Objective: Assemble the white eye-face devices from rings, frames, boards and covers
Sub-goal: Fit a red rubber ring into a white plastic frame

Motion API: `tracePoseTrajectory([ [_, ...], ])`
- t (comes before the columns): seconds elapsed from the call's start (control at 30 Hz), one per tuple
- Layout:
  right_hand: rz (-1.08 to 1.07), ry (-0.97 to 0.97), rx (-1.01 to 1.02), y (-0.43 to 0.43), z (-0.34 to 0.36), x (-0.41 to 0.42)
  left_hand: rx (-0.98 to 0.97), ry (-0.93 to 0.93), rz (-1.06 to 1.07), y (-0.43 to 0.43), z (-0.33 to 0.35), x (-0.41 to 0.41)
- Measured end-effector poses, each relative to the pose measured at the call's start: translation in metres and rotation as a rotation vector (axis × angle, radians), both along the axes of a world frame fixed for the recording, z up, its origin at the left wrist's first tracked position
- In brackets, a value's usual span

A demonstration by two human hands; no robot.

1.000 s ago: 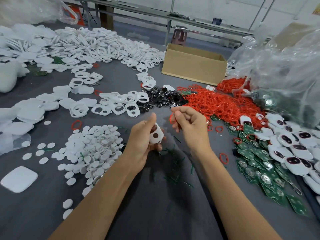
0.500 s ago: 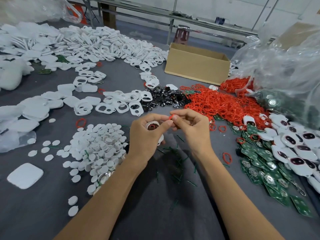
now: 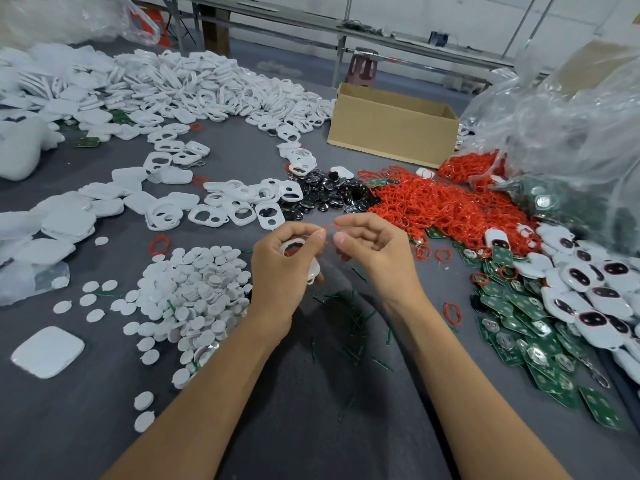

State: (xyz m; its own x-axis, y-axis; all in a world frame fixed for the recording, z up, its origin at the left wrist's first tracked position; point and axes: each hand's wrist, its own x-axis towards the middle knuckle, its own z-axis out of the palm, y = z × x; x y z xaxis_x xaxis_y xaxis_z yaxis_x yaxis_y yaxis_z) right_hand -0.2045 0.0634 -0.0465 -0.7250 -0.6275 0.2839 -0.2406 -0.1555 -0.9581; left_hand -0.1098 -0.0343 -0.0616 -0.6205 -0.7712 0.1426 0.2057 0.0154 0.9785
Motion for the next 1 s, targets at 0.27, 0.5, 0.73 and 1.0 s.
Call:
tracePoseTrajectory([
  [0.27, -0.054, -0.104, -0.048, -0.003, -0.002, -0.002, 0.026, -0.018, -0.051, 0.000, -0.003, -0.001],
  [0.5, -0.134, 0.198, 0.089, 0.001, 0.001, -0.003, -0.068, -0.062, -0.066, 0.001, -0.004, 0.000],
  [0.73, -0.067, 0.242, 0.087, 0.003, 0.006, 0.002, -0.077, -0.055, -0.084, 0.000, -0.003, 0.000],
  [1.0, -0.066, 0.157, 0.055, 0.002, 0.010, 0.004, 0.014, 0.023, -0.143, 0.002, 0.001, 0.002],
])
